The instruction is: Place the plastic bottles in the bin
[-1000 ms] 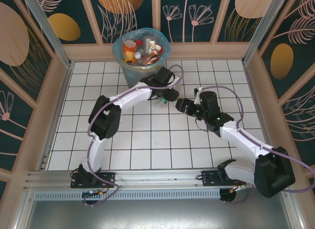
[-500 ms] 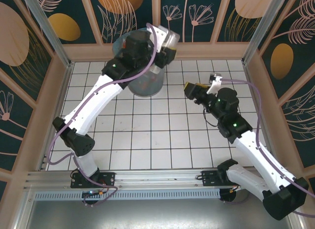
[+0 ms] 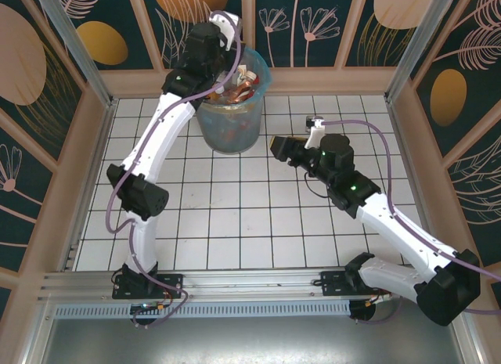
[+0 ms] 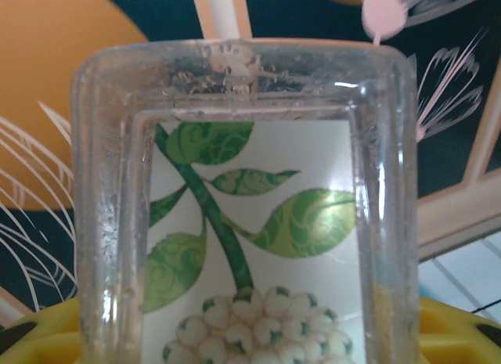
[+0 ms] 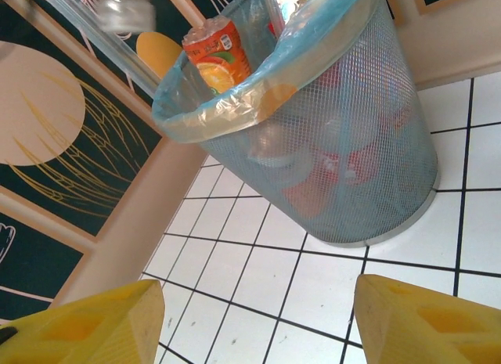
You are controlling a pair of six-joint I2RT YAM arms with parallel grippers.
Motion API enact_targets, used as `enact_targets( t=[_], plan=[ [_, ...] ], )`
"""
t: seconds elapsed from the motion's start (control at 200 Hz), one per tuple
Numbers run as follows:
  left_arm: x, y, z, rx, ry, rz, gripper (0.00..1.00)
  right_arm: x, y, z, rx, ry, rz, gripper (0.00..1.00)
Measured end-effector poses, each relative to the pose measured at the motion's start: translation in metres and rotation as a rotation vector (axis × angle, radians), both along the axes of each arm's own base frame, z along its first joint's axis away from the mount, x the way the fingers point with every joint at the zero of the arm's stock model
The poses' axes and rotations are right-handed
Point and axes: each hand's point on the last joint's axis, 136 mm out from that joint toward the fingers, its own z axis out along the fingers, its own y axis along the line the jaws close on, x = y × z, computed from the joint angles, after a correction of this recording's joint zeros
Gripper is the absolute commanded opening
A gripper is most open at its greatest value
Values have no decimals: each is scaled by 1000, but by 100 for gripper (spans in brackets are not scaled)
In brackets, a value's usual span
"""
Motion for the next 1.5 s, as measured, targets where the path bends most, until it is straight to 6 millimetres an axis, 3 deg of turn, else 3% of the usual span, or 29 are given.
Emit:
enact_targets(
  t=[0.105,0.15,0.19,0.475,0.621,0.756,0.896,1.016,1.181,1.436,1.501],
  plan=[
    [15,-1,-27,24,41,9,57,0,0,0,0,0,-3,66],
    [16,-2,-32,27,48,10,71,0,0,0,1,-1,-2,66],
    [17,-2,-36,26,55,11,78,-1,0,1,3,-1,-2,67],
    [16,1,-38,18,48,24,79,-4,-2,4,13,-7,-3,67],
    [17,2,-42,26,56,32,73,-8,-2,1,14,-5,1,67],
    [18,5,-38,27,45,52,51,-12,-2,0,20,0,5,67],
    [21,9,-31,24,27,80,35,-15,-1,-2,27,7,4,67],
    [23,10,-52,25,73,95,28,-18,-2,-4,30,11,1,67],
    [23,9,-124,64,208,94,25,-19,-4,-10,23,19,-5,67],
    [22,8,-113,23,195,84,31,-19,-4,-10,22,19,-5,67],
    [21,8,-101,12,185,83,34,-19,-4,-10,22,19,-5,67]
  ],
)
